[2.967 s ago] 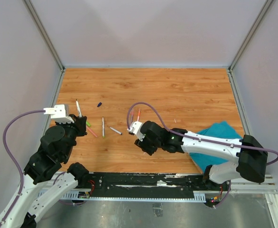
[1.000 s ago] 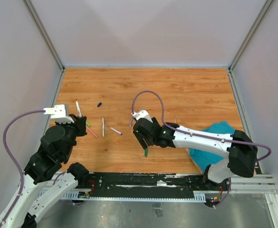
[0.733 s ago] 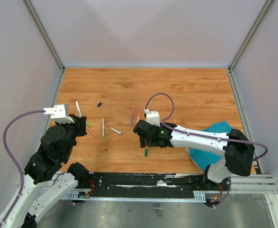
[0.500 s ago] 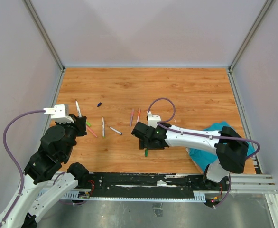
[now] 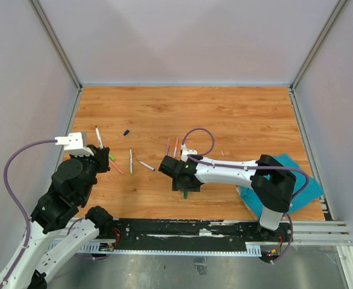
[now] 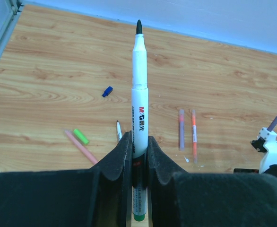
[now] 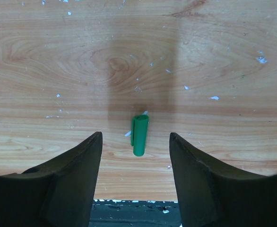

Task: Insert the pens into the pen caps
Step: Adjust the pen cap, then pick up the pen cap from the center of the board.

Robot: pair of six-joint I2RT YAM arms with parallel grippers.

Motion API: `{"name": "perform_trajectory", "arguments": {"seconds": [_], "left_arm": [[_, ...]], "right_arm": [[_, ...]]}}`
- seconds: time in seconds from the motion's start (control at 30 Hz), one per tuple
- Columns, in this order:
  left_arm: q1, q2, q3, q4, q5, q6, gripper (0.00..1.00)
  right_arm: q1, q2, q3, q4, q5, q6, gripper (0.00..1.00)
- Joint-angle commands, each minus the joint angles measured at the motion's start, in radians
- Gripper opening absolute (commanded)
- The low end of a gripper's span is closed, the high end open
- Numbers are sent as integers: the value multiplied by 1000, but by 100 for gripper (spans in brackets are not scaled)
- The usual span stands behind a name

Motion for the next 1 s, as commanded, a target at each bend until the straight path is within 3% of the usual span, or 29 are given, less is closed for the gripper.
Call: {"name": "perform_trajectory", "arguments": {"seconds": [0.0,0.43,0.97], "left_arm": [[11,1,-2,35,-13,8,1],[11,-2,-2,35,-11,7,1],[11,-3,-3,35,-12,6,1]], "right_arm": [[-6,41,42,-52,-6,25,58],[-11,96,35,-40,-35,34,40],[-31,121,-14,-19,-80,39,25]]}}
